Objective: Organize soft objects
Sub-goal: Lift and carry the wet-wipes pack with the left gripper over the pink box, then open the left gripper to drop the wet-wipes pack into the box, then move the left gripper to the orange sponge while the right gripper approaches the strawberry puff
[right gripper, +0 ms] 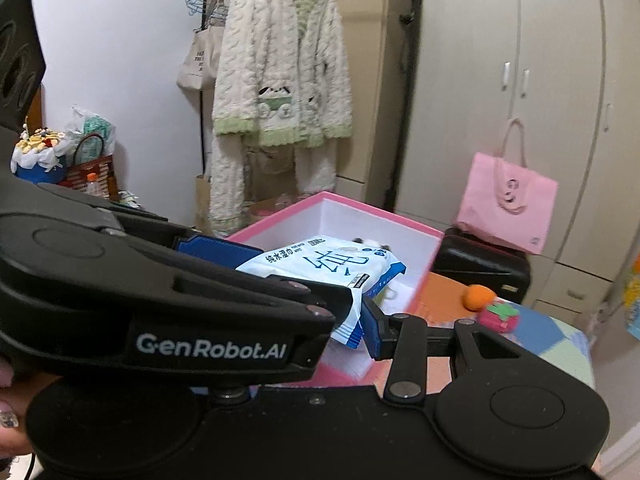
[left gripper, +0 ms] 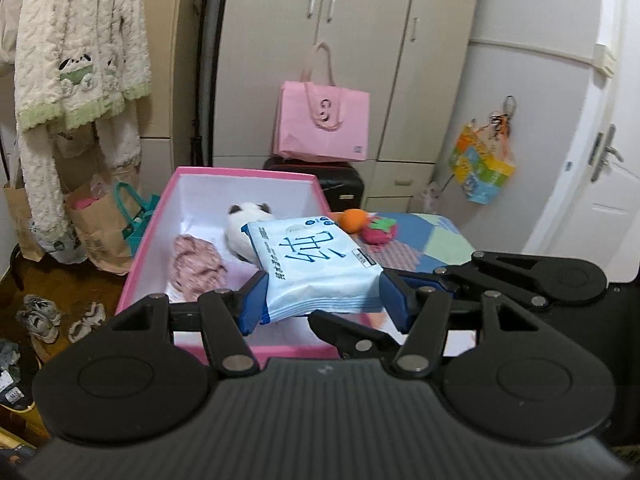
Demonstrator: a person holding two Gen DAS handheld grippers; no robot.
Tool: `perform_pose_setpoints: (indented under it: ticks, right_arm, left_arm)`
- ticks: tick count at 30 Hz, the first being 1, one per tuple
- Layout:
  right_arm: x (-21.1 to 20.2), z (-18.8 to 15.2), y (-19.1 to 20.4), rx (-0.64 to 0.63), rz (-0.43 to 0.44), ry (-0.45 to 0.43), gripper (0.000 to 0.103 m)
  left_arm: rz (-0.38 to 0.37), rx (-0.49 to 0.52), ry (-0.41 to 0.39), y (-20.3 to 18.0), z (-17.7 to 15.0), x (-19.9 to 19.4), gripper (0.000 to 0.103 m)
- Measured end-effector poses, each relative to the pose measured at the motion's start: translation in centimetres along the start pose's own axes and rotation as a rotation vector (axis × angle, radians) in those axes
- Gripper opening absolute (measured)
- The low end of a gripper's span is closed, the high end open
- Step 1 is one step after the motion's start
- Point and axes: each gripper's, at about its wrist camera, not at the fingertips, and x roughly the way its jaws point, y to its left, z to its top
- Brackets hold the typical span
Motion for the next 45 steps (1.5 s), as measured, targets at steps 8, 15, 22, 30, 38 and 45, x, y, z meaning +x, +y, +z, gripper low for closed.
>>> perform_pose_setpoints:
  ticks: [8, 15, 22, 30, 38, 45]
  right_arm:
    - [5.9, 0.9, -0.4, 0.015, 0.08, 0.075, 0.049]
    - [9.4, -0.2, -0.9, 0.063, 0.168, 0.179, 0.051]
    - [7.6, 0.2, -1.4, 0.046, 0.182, 0.181, 0.067]
    - [3.9, 0.9, -2.1, 0.034, 0.196, 0.184, 0.067]
    - [-2.2, 0.1, -2.8, -0.008, 0.191, 0.146, 0.07]
    - [-5.9, -1.0, -3.3, -0.021, 0.13, 0.096, 0.072]
  left_arm:
    - [0.041, -0.037, 0.095, 3.8, 1.4, 4.5, 0.058]
    - [0.064, -0.065, 0.182, 6.0, 0.2, 7.1, 0.063]
    - [0.068, -0.024, 0.147, 6.0, 0.4, 4.9, 0.073]
    - [0.035, 0.073, 0.133, 3.9, 1.2, 0.9, 0.076]
    - [-0.021, 0.18, 0.165, 2.0, 0.8, -2.5, 0.077]
    - [-0.05, 0.218, 0.165, -0.3, 0.4, -3.9, 0.078]
